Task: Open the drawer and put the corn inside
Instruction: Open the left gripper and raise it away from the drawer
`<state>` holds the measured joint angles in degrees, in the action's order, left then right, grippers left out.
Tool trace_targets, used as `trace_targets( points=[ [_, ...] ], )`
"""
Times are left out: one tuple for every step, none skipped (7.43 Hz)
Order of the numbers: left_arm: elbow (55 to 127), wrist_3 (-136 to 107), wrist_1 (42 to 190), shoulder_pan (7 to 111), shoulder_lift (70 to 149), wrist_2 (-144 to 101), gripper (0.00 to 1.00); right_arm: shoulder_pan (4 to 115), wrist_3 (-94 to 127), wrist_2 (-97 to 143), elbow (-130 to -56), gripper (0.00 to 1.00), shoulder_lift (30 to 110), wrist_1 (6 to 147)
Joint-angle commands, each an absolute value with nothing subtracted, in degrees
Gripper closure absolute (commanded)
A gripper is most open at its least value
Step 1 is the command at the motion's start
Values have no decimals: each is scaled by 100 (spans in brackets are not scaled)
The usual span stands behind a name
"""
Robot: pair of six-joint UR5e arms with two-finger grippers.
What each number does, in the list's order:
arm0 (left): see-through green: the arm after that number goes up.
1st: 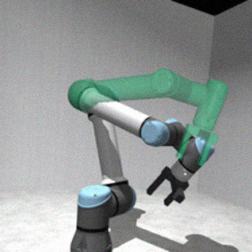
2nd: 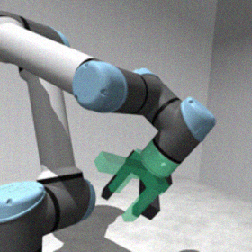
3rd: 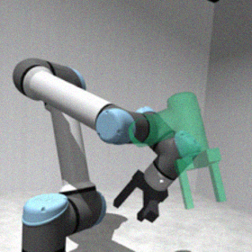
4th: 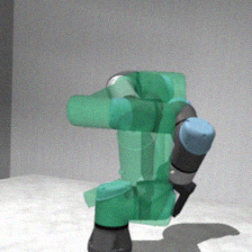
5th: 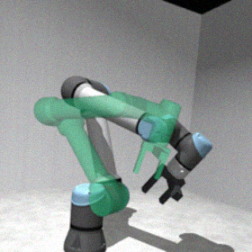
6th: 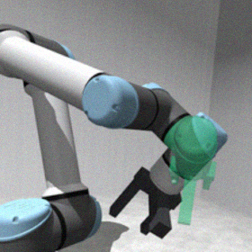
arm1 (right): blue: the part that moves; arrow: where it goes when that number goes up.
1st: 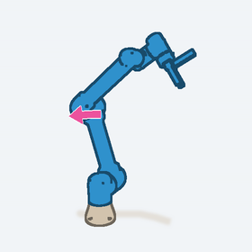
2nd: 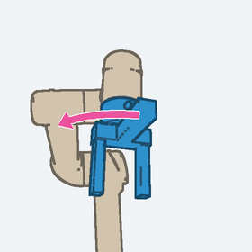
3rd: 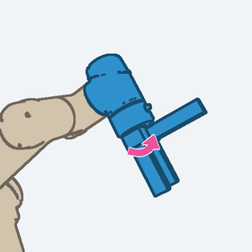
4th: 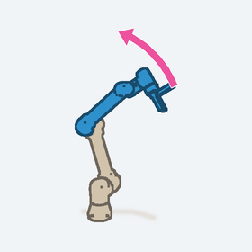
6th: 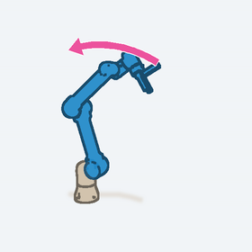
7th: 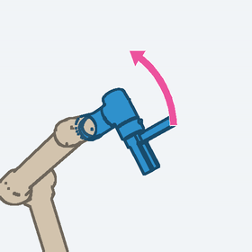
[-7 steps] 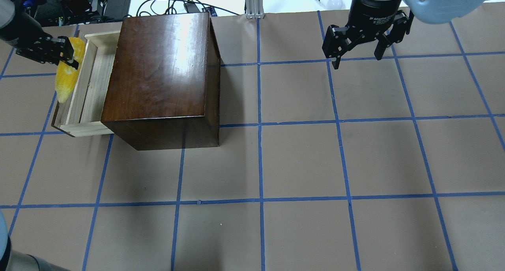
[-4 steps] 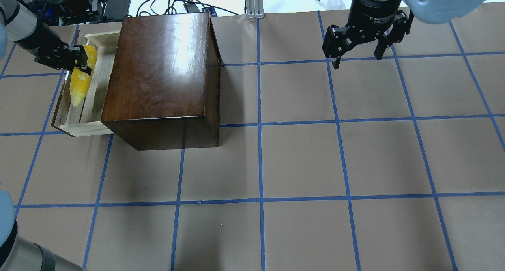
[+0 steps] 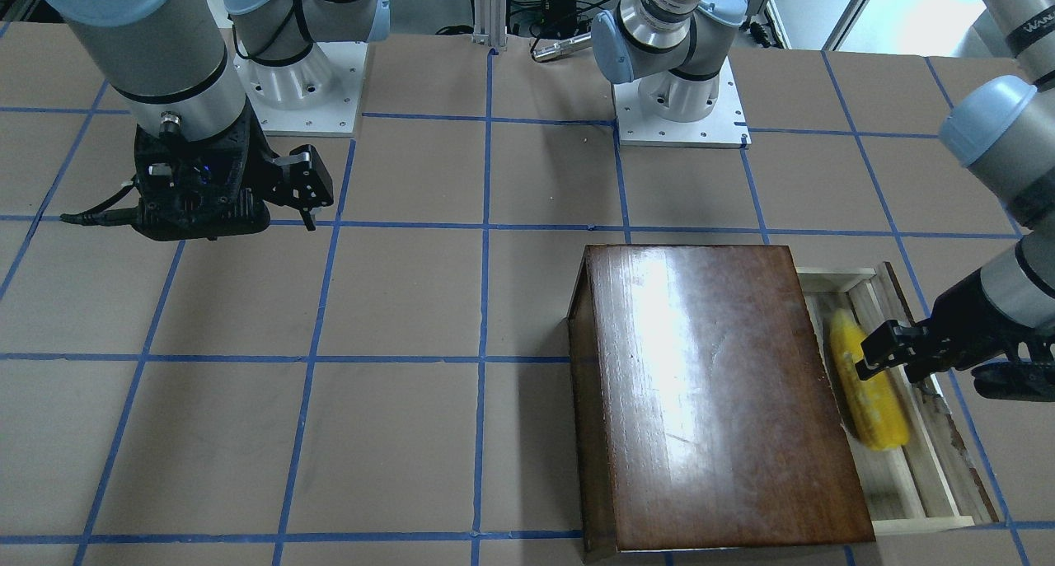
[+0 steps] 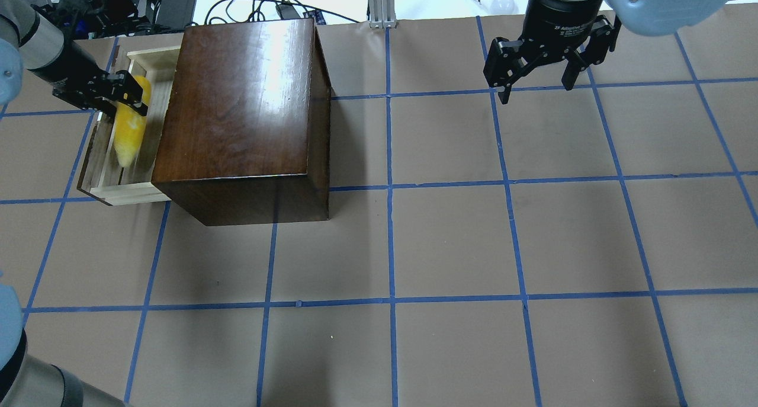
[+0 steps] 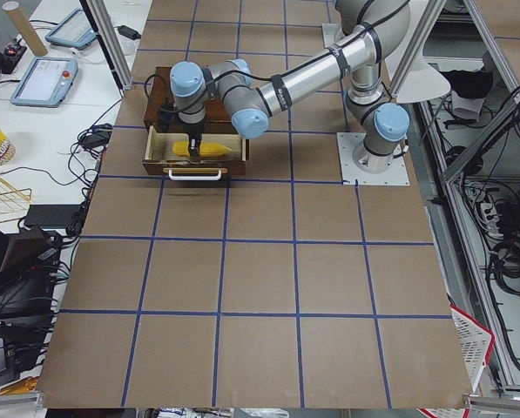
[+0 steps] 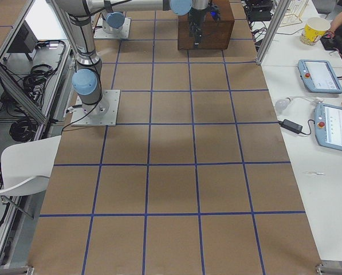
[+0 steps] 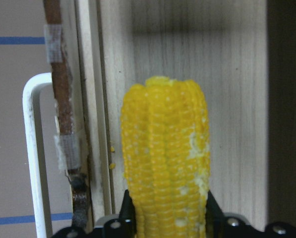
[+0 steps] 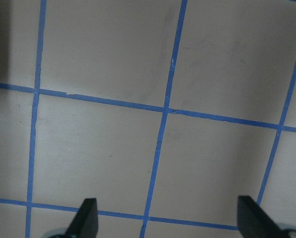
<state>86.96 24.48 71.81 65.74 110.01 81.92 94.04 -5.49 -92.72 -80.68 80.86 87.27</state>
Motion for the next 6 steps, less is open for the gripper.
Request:
trace_targets(
  points=[
    [8596,2435,7364,6618,10786,8200,1,9404,-545,-9272,-8068,0,8086,8728],
    [8300,2391,7861,6644,10628,8200,1,9404,-545,-9272,-8068,0,8086,8728],
    [7958,2260,8432,6697,10495,8209,0,9404,-545,-9272,-8068,0,8086,8719],
    [7763,2215,8725,6932,10303,8487,0,9404,-545,-9272,-8068,0,8086,8719],
    [7769,1893,8858,7265,10083,8725,0,9404,-554,-9272,-8068,0,8086,8719],
    [7804,1455,9077,7590,9890,8728,0,9404,-545,-9272,-8068,0,8086,8727]
  ],
)
